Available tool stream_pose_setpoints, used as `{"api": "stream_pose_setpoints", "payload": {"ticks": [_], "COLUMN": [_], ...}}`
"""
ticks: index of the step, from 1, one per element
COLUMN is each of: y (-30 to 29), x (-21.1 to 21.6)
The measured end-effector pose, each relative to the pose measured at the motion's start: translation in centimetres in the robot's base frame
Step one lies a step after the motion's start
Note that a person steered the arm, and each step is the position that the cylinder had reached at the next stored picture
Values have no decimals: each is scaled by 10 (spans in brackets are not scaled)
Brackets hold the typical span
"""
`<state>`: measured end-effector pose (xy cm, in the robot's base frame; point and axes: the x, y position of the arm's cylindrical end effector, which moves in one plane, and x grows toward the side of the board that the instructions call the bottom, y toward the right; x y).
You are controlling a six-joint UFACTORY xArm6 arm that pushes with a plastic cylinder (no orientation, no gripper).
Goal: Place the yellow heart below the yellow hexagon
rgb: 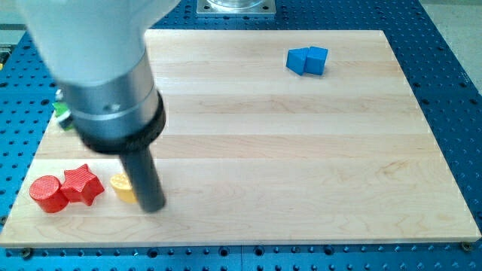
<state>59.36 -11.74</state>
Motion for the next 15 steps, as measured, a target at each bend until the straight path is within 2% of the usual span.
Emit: {"api": "stream_pose_setpoints", "payload": {"ticks": [1,2,3,4,5,6,7,9,10,11,12,13,14,15], "y": [-32,-19,-11,-11,-50,-72,-29,-15,7,71,32,104,133,125], "x": [25,-25,-97,-77,-48,-94,-143,-121,-125,-155,-123,-132,-142,-193]}}
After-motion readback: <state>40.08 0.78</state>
